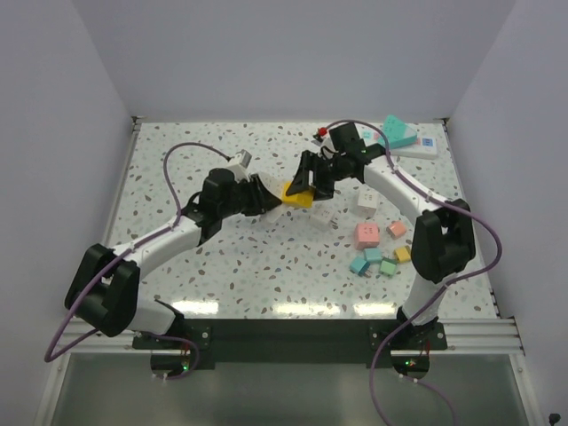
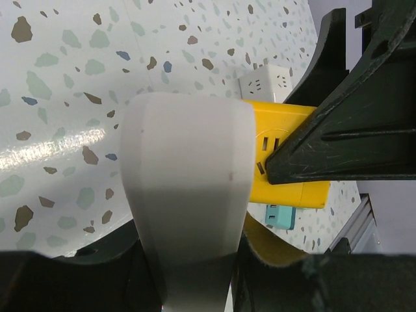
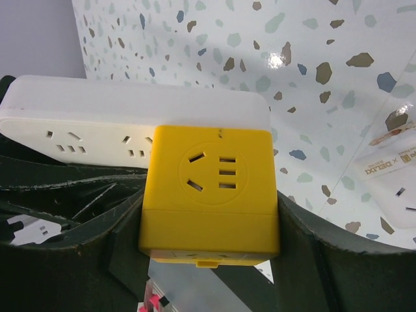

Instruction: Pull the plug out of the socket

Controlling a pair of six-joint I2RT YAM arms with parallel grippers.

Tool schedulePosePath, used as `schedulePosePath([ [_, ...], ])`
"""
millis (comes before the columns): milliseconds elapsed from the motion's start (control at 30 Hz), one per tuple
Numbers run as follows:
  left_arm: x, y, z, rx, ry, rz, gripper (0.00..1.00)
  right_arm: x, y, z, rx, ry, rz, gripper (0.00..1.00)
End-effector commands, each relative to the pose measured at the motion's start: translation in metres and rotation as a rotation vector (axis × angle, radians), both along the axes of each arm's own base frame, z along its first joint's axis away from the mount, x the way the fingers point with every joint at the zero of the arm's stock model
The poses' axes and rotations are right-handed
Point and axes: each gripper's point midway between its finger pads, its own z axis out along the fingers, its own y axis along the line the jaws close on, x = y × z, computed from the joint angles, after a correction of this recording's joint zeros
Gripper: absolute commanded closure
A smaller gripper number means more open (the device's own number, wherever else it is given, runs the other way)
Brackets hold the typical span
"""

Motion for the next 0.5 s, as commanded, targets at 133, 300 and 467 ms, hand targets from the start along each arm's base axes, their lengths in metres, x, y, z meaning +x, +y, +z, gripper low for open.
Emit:
schedulePosePath([
  [133,0.048,0.097,-0.015,0.313,0.005,0.425,1.00,-0.050,-0.038,0.048,0.020,0.031,0.076,1.00],
  [300,0.053,0.102,-0.020,0.357,0.032,0.442,1.00,-0.057,-0.039,0.059,0.054,0.026,0.059,1.00],
  [467,0.055,0.133,-0.033,0.394,0.070,0.485,1.00,-0.058,-0.048,0.064,0.040,0.026,0.059,1.00],
])
